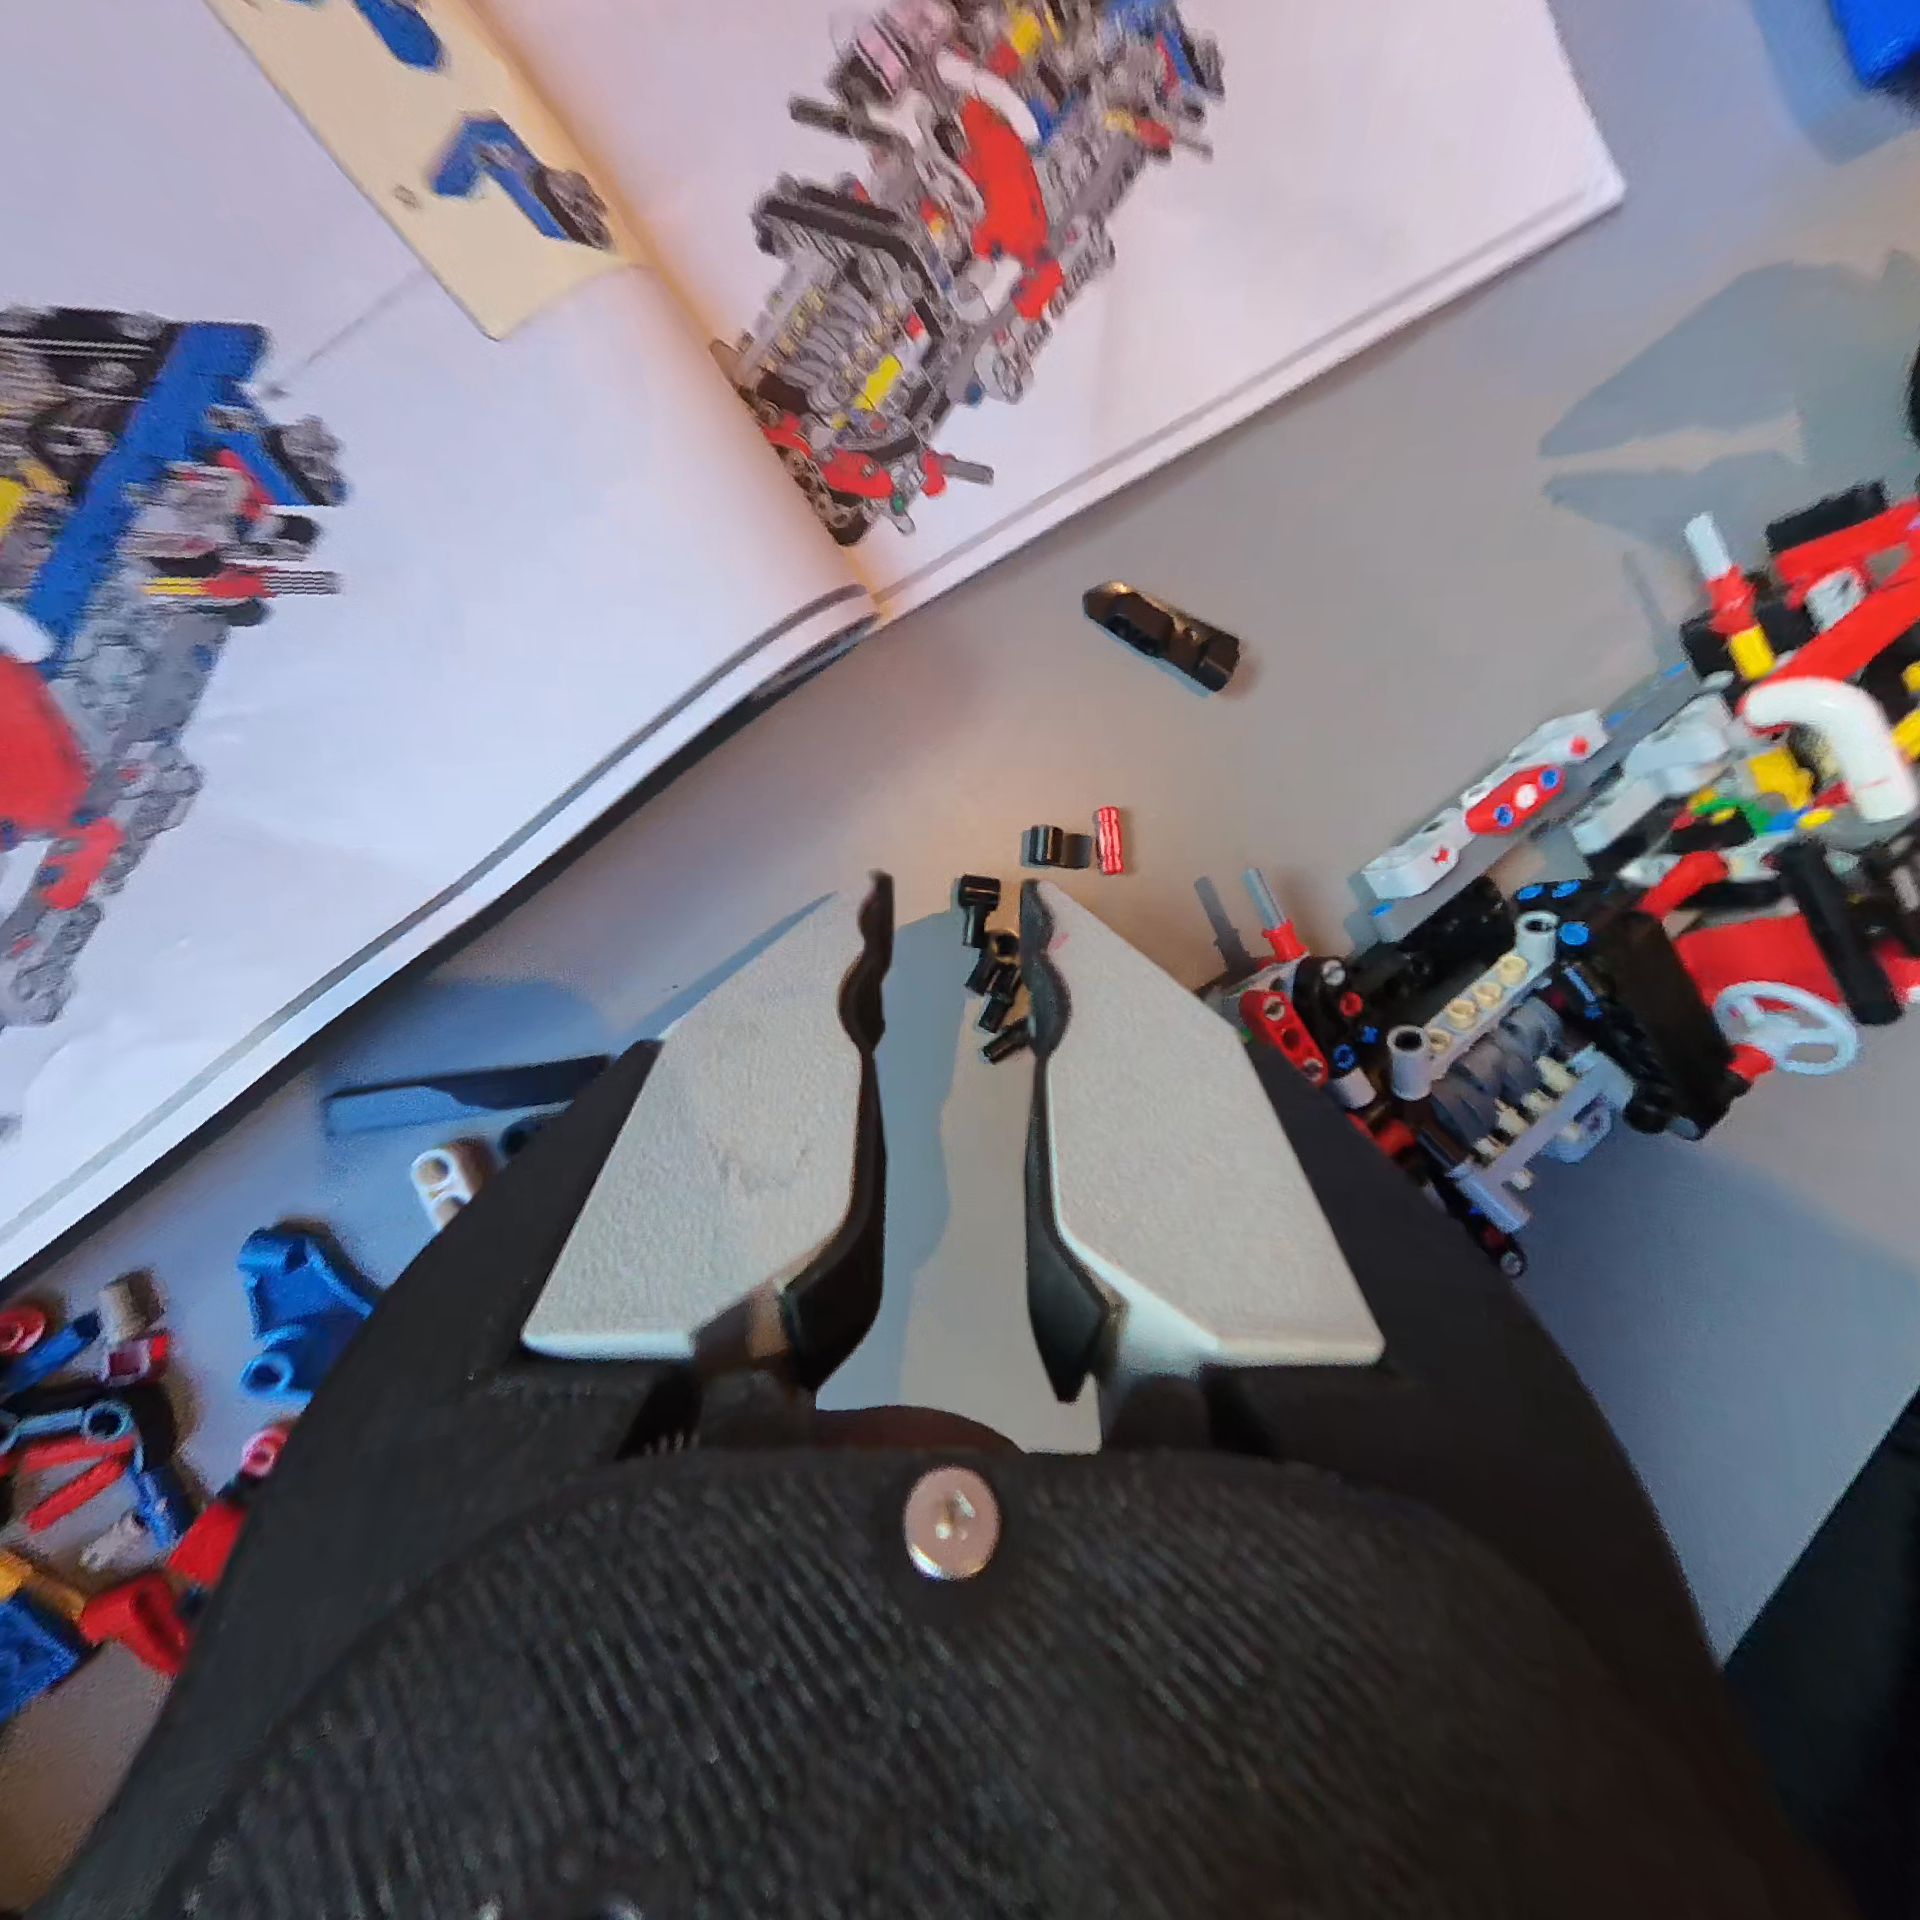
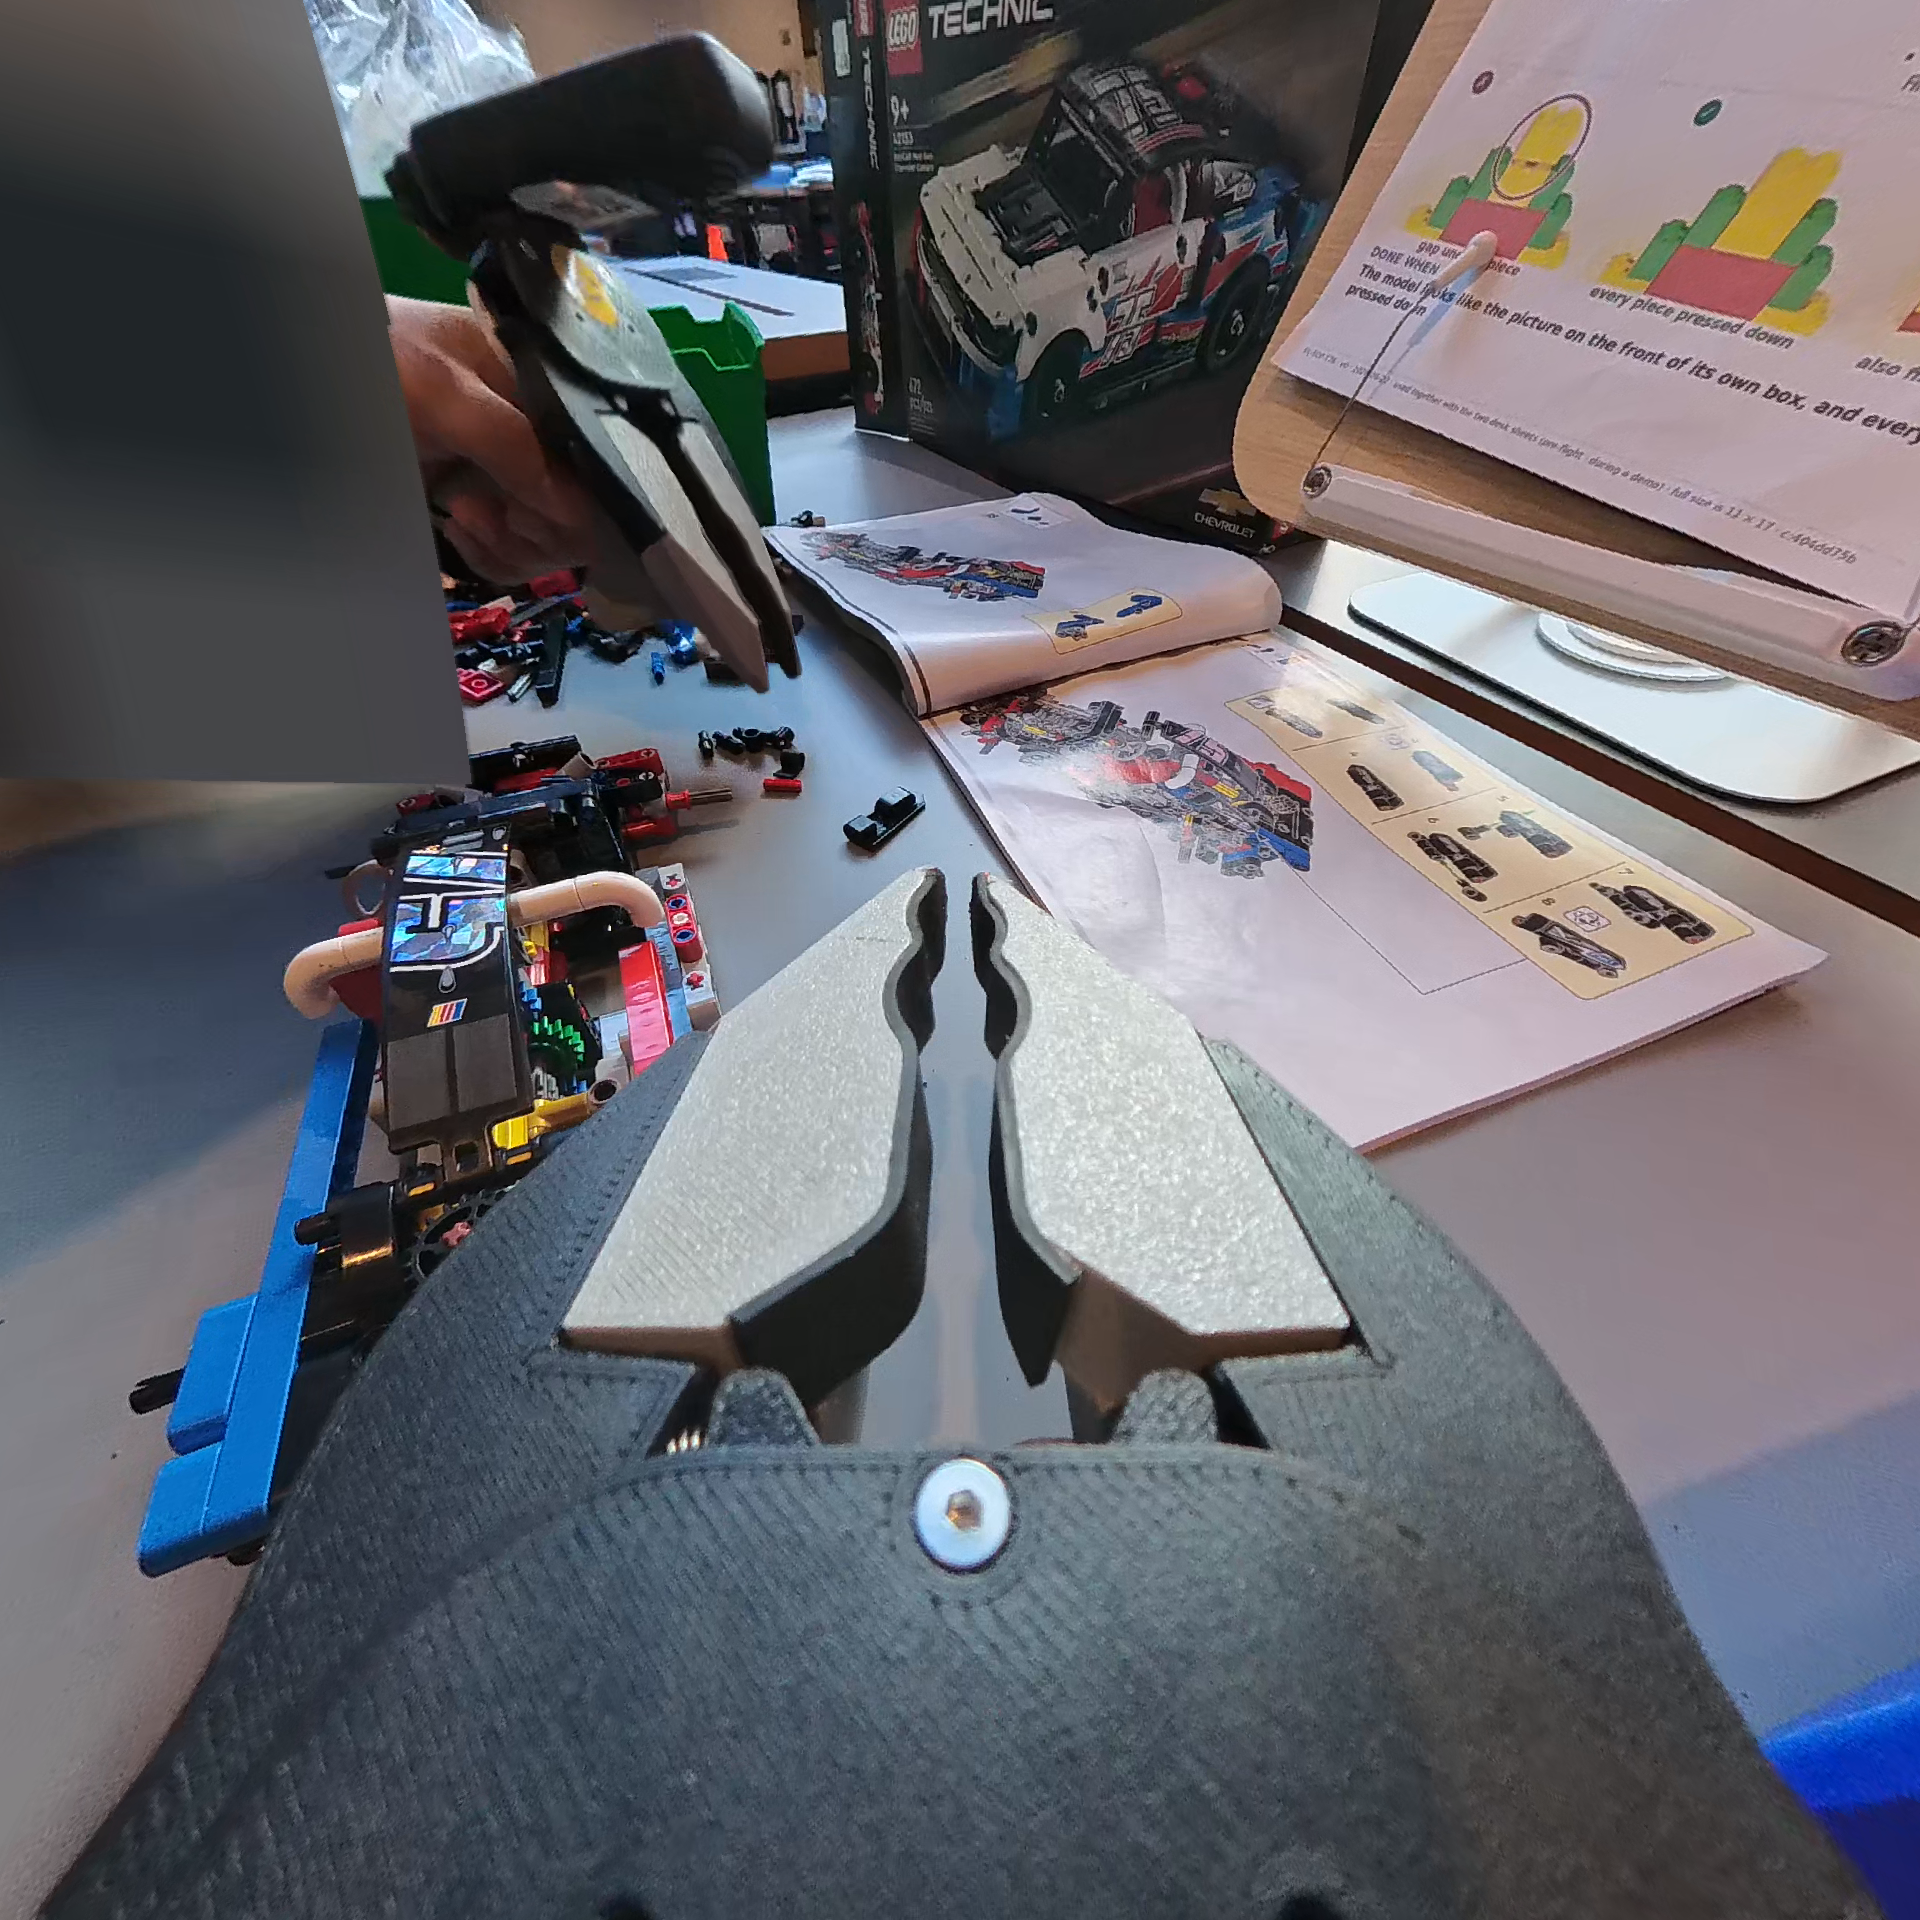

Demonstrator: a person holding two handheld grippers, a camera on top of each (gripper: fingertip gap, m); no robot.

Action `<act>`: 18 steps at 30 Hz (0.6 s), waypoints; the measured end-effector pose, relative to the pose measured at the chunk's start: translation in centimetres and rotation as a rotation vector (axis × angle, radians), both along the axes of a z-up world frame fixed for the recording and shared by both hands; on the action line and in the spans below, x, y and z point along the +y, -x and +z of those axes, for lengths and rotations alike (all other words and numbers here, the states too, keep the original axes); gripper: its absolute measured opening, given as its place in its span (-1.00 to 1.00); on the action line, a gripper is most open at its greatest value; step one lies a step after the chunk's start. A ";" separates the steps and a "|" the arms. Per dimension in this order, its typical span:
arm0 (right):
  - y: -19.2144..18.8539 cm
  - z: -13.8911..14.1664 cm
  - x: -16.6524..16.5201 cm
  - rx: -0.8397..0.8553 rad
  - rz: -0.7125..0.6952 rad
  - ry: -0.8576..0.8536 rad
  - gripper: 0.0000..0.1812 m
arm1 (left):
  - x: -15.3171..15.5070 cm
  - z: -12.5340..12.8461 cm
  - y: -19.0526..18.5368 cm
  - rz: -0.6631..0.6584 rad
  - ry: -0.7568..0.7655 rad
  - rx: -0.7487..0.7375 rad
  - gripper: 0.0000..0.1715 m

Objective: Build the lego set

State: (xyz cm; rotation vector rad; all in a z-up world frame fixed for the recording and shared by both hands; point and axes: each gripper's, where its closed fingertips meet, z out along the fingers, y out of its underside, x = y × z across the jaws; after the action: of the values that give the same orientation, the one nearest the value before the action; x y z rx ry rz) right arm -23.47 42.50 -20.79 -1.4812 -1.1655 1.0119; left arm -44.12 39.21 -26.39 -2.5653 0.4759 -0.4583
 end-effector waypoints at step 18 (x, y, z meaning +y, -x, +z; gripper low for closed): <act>0.1 0.0 0.4 0.004 -0.003 0.027 -0.98 | -1.0 6.6 -0.6 0.174 -0.743 -0.025 -0.69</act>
State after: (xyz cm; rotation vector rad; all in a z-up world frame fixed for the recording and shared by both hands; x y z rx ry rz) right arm -23.57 42.90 -20.83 -1.5005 -1.1504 1.0320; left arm -43.52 38.23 -19.83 -1.8574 0.3267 -0.1950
